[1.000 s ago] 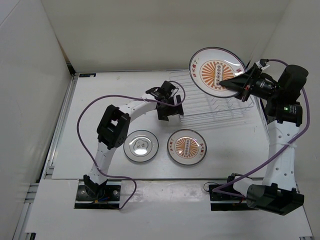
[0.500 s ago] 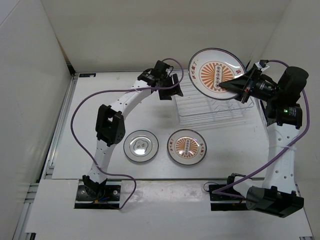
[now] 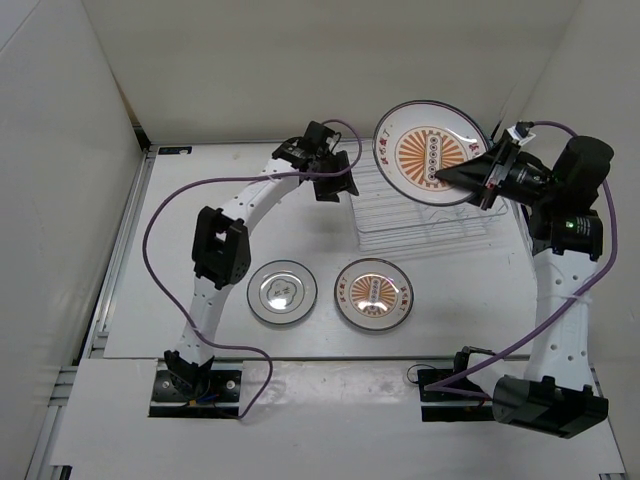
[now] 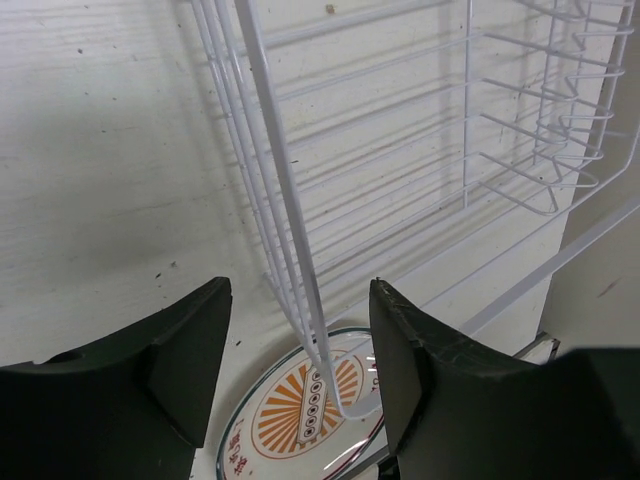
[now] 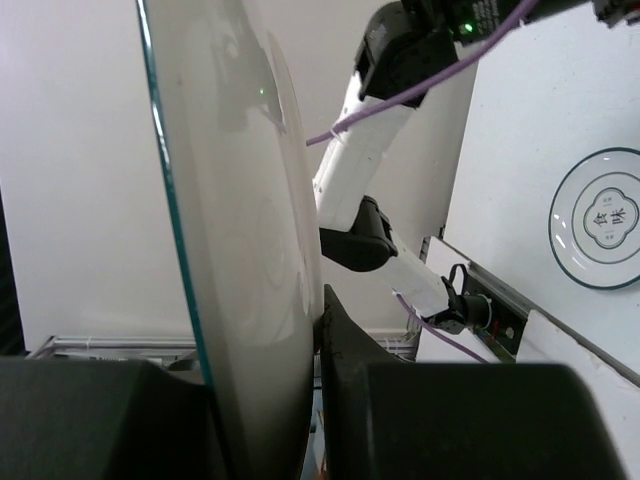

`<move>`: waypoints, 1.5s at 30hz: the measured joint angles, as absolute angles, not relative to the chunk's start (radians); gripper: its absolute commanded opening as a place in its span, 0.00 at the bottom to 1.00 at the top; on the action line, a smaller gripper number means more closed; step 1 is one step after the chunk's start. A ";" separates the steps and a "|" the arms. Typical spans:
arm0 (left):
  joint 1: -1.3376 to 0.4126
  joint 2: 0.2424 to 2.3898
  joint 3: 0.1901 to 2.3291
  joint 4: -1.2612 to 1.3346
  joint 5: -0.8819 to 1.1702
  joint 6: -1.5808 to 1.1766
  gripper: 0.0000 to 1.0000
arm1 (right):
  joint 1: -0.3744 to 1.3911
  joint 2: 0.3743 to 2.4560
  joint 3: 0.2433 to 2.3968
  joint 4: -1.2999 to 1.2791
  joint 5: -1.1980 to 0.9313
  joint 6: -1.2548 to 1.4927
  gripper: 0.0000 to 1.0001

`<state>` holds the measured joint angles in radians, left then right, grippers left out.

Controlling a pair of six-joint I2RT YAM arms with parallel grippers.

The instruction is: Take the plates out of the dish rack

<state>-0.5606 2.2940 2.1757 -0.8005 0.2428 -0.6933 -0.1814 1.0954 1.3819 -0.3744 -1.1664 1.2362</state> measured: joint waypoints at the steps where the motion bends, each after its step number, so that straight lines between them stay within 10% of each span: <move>1: -0.552 2.289 2.176 -0.802 0.245 -0.690 0.68 | -0.181 1.086 1.369 -0.377 -1.166 1.230 0.00; 9: -0.470 2.043 2.134 -0.860 0.245 -0.593 0.76 | -0.173 1.039 1.312 -0.592 -1.095 1.060 0.00; 21: -0.578 0.898 1.301 -0.889 0.020 -0.432 0.79 | -0.120 0.788 0.878 -0.949 -0.765 0.764 0.00; 29: -0.579 0.643 0.899 -1.029 -0.115 -0.380 0.83 | -0.044 0.673 0.436 -0.796 -0.681 0.800 0.00; 45: -0.580 0.450 0.711 -1.148 -0.184 -0.329 0.93 | 0.212 1.031 0.400 -0.298 -0.542 0.889 0.01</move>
<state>-0.5800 0.4503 0.7113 -1.1484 -0.1844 -0.3286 0.2115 1.0313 0.3996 -0.2981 -0.5419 0.8894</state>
